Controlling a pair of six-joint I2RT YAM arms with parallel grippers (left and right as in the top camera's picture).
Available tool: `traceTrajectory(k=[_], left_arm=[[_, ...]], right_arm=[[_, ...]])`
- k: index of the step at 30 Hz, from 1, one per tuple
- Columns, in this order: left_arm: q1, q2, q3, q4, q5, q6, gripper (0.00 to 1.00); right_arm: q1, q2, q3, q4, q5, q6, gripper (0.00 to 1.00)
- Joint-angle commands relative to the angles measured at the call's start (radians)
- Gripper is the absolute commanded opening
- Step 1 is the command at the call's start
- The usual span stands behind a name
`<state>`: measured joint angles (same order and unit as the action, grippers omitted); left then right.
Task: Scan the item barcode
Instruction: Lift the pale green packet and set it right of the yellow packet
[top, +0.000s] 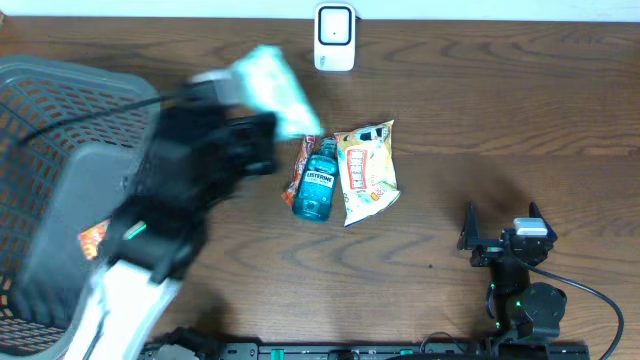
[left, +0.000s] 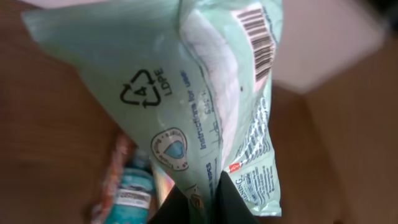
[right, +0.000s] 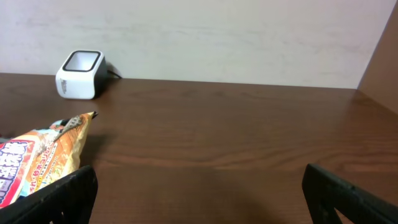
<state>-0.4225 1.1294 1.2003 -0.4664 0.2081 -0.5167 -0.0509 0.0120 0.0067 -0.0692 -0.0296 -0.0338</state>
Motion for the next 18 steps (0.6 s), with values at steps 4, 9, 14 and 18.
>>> traceTrajectory(k=[4,9,14,18], left_arm=[[-0.217,0.298,-0.011,0.202,0.016,0.051,0.07],[-0.325,0.528,-0.011,0.405,0.017,0.04,0.07],[-0.391,0.708,-0.011,0.55,0.017,0.02,0.07],[-0.407,0.8,-0.011,0.569,0.016,-0.004,0.07]], right_arm=[[0.004,-0.005,-0.001,-0.003,0.001,-0.005,0.99],[0.004,-0.005,-0.001,-0.003,0.0,-0.005,0.99],[0.004,-0.005,-0.001,-0.003,0.0,-0.005,0.99],[0.004,-0.005,-0.001,-0.003,0.0,-0.005,0.99]])
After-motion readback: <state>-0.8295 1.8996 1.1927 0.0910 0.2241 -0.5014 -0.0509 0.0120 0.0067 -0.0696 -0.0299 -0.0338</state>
